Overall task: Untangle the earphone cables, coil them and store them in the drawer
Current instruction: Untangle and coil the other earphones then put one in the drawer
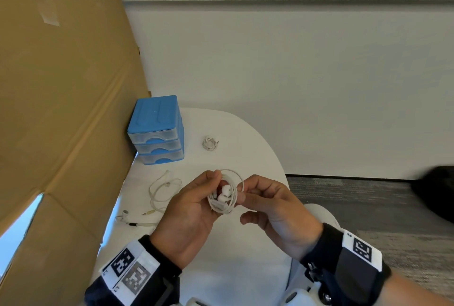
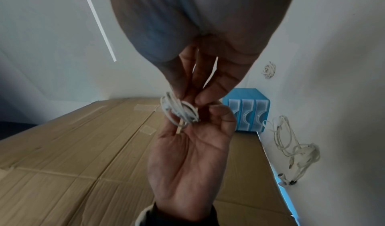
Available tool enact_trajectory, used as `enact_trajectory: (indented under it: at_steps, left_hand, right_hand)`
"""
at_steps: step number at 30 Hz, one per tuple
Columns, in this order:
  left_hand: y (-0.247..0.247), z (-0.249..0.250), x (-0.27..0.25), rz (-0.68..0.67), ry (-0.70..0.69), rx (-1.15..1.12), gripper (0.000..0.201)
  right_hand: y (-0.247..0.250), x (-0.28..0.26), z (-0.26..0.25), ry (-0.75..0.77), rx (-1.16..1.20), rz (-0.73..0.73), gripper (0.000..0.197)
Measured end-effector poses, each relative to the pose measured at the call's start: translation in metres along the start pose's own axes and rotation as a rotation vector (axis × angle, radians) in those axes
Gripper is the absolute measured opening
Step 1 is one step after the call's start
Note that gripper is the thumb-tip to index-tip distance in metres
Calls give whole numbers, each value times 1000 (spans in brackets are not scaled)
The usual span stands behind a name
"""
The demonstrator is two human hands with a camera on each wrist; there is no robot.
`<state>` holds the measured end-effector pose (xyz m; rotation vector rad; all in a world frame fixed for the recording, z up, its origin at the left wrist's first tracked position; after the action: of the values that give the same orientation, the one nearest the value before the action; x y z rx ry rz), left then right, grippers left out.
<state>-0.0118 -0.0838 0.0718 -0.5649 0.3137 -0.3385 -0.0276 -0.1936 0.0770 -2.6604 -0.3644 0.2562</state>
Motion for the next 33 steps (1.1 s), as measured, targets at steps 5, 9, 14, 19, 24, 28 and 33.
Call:
enact_trajectory:
  at_steps: [5, 9, 14, 19, 24, 28, 33]
  left_hand:
    - [0, 10, -2, 9, -113, 266, 24]
    - [-6, 26, -5, 21, -315, 551, 28]
    - [-11, 20, -6, -20, -329, 692, 29]
    - [5, 15, -3, 95, -273, 680, 37]
    - [12, 24, -4, 185, -292, 667, 27]
    - [22, 33, -4, 275, -304, 619, 24]
    - [35, 49, -4, 365, -343, 588, 23]
  right_hand:
    - [-4, 1, 11, -71, 85, -73, 13]
    - [-8, 1, 16, -162, 254, -107, 19]
    - [-10, -1, 6, -108, 172, -102, 41]
    - [2, 1, 3, 30, -229, 58, 18]
    - [14, -1, 3, 64, -368, 204, 23]
    - [14, -5, -3, 165, -442, 263, 11]
    - [5, -8, 0, 133, -710, 141, 12]
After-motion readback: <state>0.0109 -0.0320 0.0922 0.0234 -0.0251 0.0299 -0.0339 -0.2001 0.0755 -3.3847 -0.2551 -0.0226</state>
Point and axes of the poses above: each hand's wrist, its own x-axis towards the middle knuckle, its own y-axis out of the back of the hand, z = x × y, the point moved 9 cm from there along x, towards the middle knuckle, and after that the axes turned 5 degrees about -z, right-handed, at the moved point
